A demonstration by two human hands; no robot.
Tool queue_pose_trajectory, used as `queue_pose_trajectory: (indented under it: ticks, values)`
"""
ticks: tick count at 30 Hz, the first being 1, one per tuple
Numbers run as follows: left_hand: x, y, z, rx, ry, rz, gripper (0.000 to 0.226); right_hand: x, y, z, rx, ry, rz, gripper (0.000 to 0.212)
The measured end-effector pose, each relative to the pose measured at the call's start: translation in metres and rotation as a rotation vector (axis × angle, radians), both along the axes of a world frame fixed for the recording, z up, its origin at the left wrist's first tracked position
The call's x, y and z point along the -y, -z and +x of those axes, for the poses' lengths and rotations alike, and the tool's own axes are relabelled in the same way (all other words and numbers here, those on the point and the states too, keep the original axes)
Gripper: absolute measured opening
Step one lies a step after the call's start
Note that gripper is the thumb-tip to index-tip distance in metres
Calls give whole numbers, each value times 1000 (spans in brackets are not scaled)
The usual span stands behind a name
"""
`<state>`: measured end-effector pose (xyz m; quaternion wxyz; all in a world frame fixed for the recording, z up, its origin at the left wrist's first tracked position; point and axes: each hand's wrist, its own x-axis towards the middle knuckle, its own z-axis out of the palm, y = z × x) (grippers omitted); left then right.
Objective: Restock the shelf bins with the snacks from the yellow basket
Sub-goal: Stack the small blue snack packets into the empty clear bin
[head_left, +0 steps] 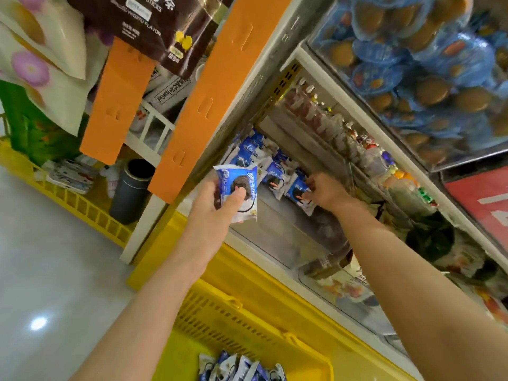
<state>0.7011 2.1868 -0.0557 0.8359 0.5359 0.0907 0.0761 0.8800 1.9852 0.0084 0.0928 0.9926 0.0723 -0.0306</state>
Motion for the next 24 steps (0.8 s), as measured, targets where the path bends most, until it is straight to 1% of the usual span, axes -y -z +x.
queue_pose_trajectory:
  ticks: [4, 7, 11, 15, 18, 19, 20, 21, 23, 24]
  values:
    - [-1, 1, 4, 33, -2, -16, 14, 5, 10, 14, 11, 37, 37, 41]
    - [-5, 5, 6, 52, -5, -30, 18, 3, 17, 18, 23, 44, 81, 42]
    - [-8, 8, 7, 64, 4, -61, 25, 3, 22, 20, 37, 46, 55, 41]
    - [-7, 8, 7, 81, 14, -65, 16, -2, 21, 16, 62, 58, -6, 42]
    - [-4, 6, 4, 101, 36, -37, 17, -12, 19, 6, 107, 85, -28, 41]
    - [-4, 6, 3, 103, 46, -36, 17, -18, 16, 0, 136, 85, -6, 41]
    - [-3, 5, 1, 102, 62, -40, 18, -24, 14, -6, 157, 69, 70, 41]
    - [-3, 5, -1, 98, 81, -44, 20, -30, 11, -14, 161, 45, 203, 42]
    - [-1, 5, -3, 89, 117, -48, 24, -45, 3, -39, 145, 2, 557, 36]
    - [-1, 4, -4, 86, 130, -52, 24, -51, -2, -56, 136, -27, 709, 28]
